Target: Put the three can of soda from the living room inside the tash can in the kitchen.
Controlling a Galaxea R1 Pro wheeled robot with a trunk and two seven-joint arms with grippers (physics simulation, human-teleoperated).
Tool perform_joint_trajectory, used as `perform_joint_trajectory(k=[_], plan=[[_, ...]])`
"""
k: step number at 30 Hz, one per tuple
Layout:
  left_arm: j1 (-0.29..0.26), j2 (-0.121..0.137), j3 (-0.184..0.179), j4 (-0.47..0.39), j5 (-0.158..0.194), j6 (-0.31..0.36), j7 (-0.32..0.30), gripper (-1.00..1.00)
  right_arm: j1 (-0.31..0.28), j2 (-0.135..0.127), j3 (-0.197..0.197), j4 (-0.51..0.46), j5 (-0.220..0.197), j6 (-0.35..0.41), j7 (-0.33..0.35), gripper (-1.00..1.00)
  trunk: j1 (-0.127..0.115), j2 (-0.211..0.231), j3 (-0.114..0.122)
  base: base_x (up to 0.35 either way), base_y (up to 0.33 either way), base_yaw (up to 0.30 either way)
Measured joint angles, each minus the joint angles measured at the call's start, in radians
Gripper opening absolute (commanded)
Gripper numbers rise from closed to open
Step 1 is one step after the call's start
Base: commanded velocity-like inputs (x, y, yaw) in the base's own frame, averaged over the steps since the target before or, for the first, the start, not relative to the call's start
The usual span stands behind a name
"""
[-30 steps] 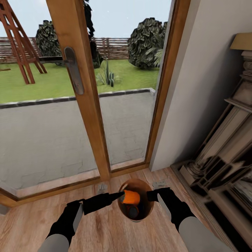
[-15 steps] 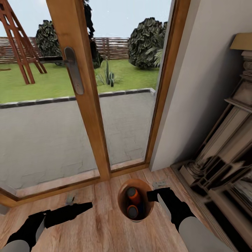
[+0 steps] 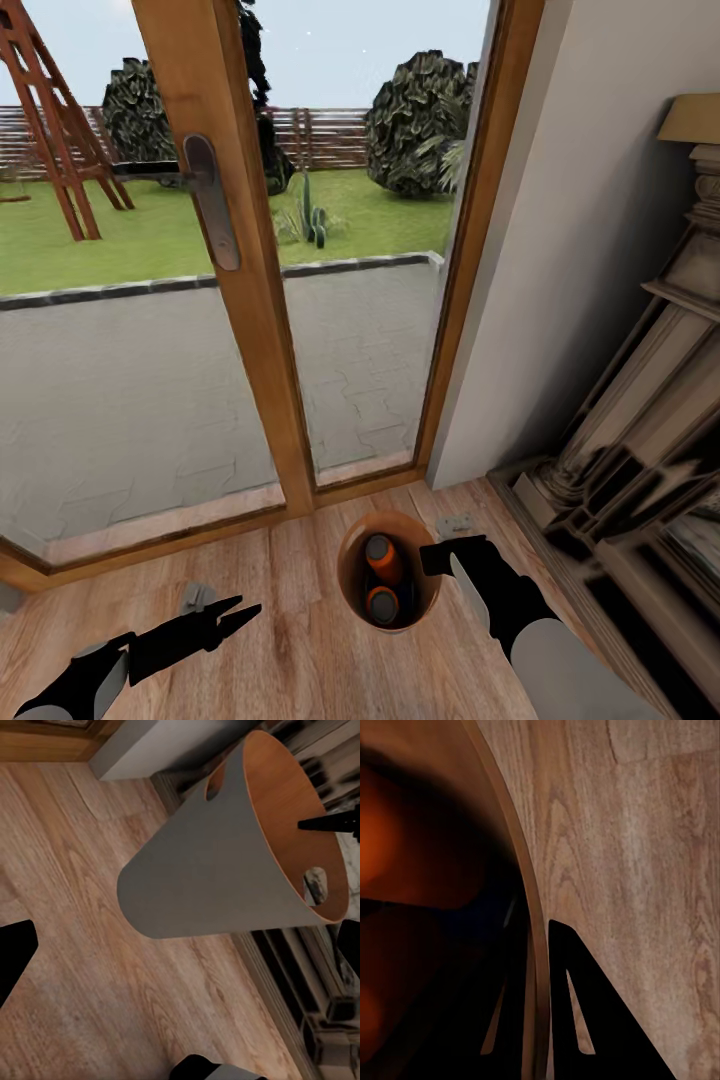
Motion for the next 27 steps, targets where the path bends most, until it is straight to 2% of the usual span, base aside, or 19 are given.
perform_joint_trajectory(k=[10, 27], plan=[[0.000, 0.000, 0.001, 0.001, 0.000, -0.002, 0.002, 1.00, 0.000, 0.000, 0.000, -0.001, 0.000, 0.000, 0.000, -1.00, 0.000, 0.000, 0.000, 0.000, 0.000, 0.000], [0.000, 0.002, -0.001, 0.001, 0.000, -0.004, -0.003, 1.00, 0.000, 0.000, 0.000, -0.001, 0.001, 0.000, 0.004, -1.00, 0.065, -0.119, -0.053, 0.000, 0.000, 0.000]])
